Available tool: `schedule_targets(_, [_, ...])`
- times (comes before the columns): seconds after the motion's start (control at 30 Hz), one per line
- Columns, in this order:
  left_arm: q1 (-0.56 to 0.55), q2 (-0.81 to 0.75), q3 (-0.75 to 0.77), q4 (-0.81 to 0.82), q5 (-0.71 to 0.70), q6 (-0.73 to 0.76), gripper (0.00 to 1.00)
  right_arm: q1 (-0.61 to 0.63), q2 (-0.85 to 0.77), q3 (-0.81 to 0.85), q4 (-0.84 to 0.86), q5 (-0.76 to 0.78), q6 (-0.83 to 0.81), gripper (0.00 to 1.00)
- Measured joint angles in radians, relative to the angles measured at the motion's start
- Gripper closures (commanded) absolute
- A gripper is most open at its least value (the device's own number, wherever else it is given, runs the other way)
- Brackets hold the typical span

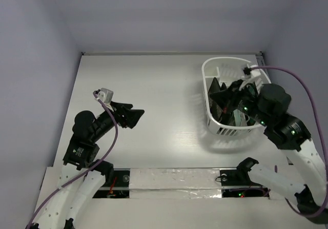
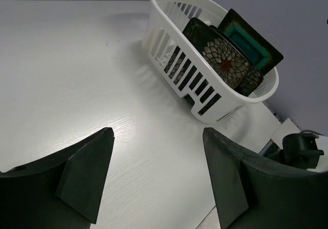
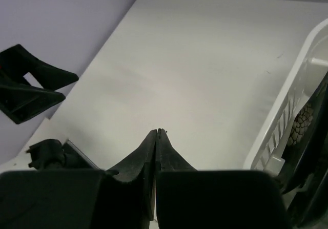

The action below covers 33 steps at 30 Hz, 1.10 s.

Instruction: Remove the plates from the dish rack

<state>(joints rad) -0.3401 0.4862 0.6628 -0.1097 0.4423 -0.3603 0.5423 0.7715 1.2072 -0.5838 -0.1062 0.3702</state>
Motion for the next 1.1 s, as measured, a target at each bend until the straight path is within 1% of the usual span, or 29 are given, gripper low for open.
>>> schedule_targets(0.07, [0.000,0.002,0.000,-0.008,-0.006,0.000,0.35,0.095,0.072,0.053,-0.017,0.086,-0.004,0.96])
schedule_targets(0.13, [0.000,-0.001,0.000,-0.011,-0.010,0.000,0.43,0.128,0.133,0.089,-0.019,0.165,-0.012,0.98])
schedule_targets(0.17, [0.000,-0.004,0.000,-0.013,-0.012,0.000,0.49,0.133,0.154,0.096,-0.018,0.207,-0.016,0.98])
schedule_targets(0.2, [0.000,-0.009,0.000,-0.015,-0.014,0.000,0.60,0.134,0.169,0.100,-0.021,0.243,-0.019,1.00])
schedule_targets(0.3, [0.000,-0.034,-0.002,-0.016,-0.026,-0.002,0.79,0.134,0.212,0.132,-0.055,0.360,-0.032,1.00])
schedule_targets(0.33, [0.000,-0.046,-0.002,-0.016,-0.033,-0.003,0.92,0.134,0.229,0.146,-0.069,0.394,-0.036,1.00])
schedule_targets(0.37, [0.000,-0.056,-0.002,-0.016,-0.038,-0.007,0.98,0.134,0.248,0.164,-0.084,0.426,-0.039,1.00])
schedule_targets(0.4, [0.000,-0.066,-0.002,-0.014,-0.045,-0.005,1.00,0.134,0.268,0.182,-0.096,0.455,-0.042,1.00])
schedule_targets(0.47, [0.000,-0.075,-0.002,-0.014,-0.058,-0.005,1.00,0.134,0.310,0.210,-0.117,0.510,-0.045,1.00])
schedule_targets(0.5, [0.000,-0.075,-0.002,-0.015,-0.063,-0.005,1.00,0.134,0.328,0.215,-0.123,0.536,-0.047,0.97])
schedule_targets(0.53, [0.000,-0.074,-0.002,-0.016,-0.069,-0.005,1.00,0.134,0.344,0.217,-0.130,0.558,-0.050,0.86])
schedule_targets(0.6, [0.000,-0.067,-0.002,-0.016,-0.077,-0.005,0.92,0.134,0.372,0.217,-0.150,0.594,-0.056,0.73])
schedule_targets(0.63, [0.000,-0.063,-0.002,-0.018,-0.081,-0.007,0.86,0.134,0.386,0.217,-0.158,0.607,-0.058,0.63])
schedule_targets(0.7, [0.000,-0.057,-0.002,-0.023,-0.085,-0.010,0.83,0.134,0.415,0.217,-0.171,0.630,-0.065,0.60])
schedule_targets(0.8, [0.000,-0.055,-0.002,-0.026,-0.092,-0.013,0.82,0.134,0.456,0.217,-0.188,0.656,-0.066,0.60])
schedule_targets(0.87, [0.000,-0.055,-0.002,-0.027,-0.093,-0.013,0.81,0.124,0.483,0.217,-0.204,0.669,-0.067,0.58])
schedule_targets(1.1, [0.000,-0.055,-0.002,-0.027,-0.097,-0.014,0.79,0.029,0.505,0.203,-0.229,0.667,-0.086,0.58])
